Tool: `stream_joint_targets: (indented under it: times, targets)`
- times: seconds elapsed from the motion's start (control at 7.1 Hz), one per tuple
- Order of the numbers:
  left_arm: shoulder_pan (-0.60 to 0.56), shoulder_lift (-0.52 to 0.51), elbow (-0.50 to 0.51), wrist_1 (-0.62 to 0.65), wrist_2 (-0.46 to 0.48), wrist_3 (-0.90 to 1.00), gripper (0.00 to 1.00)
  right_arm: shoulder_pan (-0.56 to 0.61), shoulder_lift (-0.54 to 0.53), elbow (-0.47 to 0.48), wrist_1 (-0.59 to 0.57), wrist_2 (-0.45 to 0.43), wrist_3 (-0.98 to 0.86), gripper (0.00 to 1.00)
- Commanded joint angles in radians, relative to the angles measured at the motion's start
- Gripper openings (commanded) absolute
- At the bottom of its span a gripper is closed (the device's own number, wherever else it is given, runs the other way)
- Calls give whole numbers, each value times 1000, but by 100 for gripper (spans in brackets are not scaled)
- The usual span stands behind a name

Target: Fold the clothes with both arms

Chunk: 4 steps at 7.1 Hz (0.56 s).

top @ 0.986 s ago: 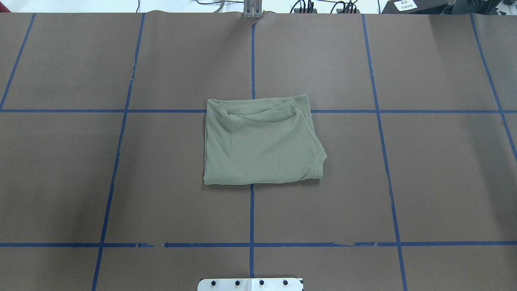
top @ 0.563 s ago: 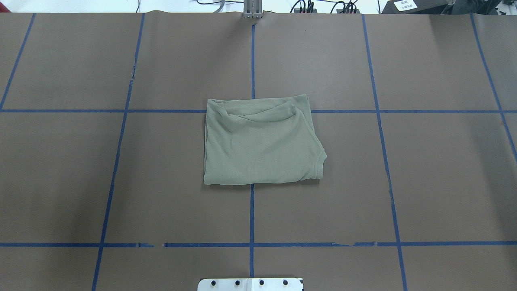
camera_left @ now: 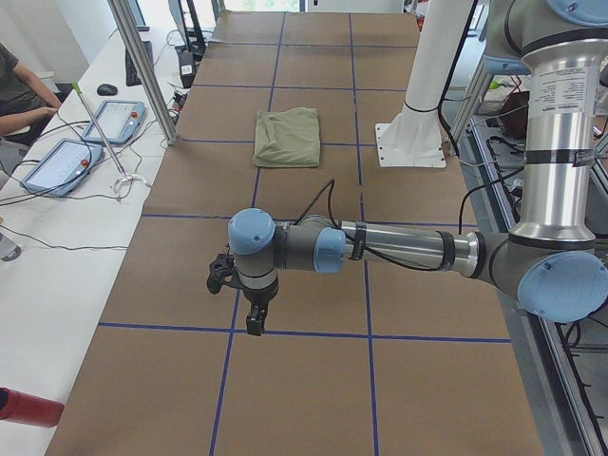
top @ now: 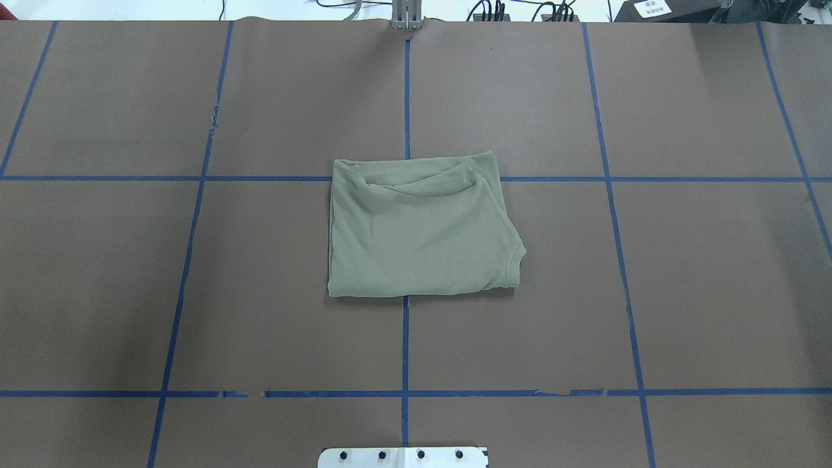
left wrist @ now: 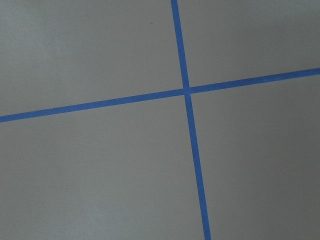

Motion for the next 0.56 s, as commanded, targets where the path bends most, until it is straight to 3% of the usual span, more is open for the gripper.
stream_joint_targets:
  times: [0.0, 0.42]
  targets:
    - [0, 0, -2, 0, 0, 0, 100, 0, 0, 4, 2, 2, -1, 100]
    - [0, -2, -2, 0, 0, 0, 100, 1, 7, 48, 2, 1, 1, 100]
